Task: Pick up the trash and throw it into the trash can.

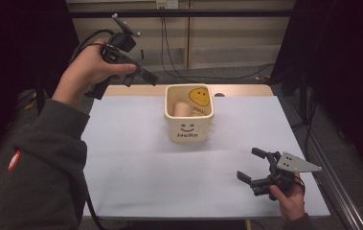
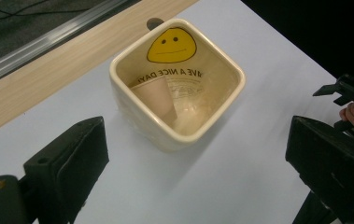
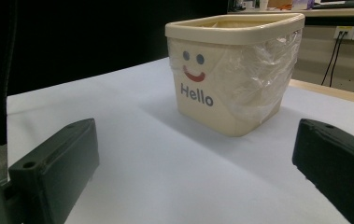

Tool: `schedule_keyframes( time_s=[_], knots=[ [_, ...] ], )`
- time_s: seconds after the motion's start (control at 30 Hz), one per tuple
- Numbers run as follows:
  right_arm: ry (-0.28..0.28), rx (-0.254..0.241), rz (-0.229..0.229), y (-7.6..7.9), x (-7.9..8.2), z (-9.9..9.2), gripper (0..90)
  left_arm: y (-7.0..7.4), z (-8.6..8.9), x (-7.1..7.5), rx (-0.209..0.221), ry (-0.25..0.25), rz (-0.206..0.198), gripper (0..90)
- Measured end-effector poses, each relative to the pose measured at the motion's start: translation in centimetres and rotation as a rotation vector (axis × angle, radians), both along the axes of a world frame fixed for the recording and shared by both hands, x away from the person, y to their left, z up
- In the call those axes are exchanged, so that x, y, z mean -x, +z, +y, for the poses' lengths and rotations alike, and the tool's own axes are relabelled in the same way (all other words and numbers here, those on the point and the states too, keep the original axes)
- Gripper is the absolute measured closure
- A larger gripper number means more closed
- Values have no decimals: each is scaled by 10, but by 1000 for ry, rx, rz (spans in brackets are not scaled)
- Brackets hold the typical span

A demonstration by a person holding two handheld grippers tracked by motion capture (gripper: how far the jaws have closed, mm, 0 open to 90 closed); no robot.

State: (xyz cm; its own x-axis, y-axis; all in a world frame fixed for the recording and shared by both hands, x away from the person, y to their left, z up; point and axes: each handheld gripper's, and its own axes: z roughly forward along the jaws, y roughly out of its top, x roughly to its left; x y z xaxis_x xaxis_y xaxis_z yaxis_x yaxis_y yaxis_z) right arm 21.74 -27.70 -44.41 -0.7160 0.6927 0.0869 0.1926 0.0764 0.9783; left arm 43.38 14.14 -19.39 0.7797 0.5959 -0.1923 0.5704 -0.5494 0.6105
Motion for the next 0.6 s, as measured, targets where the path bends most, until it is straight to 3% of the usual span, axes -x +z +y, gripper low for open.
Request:
schedule_keyframes(
  time_s=[0.17, 0.27, 0.4, 0.6],
  knots=[
    [-6, -1, -1, 0, 0, 1, 2, -10, 11, 7, 47, 2, -30, 53],
    [-6, -2, -1, 0, 0, 1, 2, -18, 15, 13, 118, 29, -49, 53],
    [-4, 1, -2, 0, 0, 1, 2, -28, 20, 20, 169, 37, -76, 52],
    [-2, 2, -2, 0, 0, 1, 2, -48, 27, 30, 208, 19, -104, 49]
  ],
)
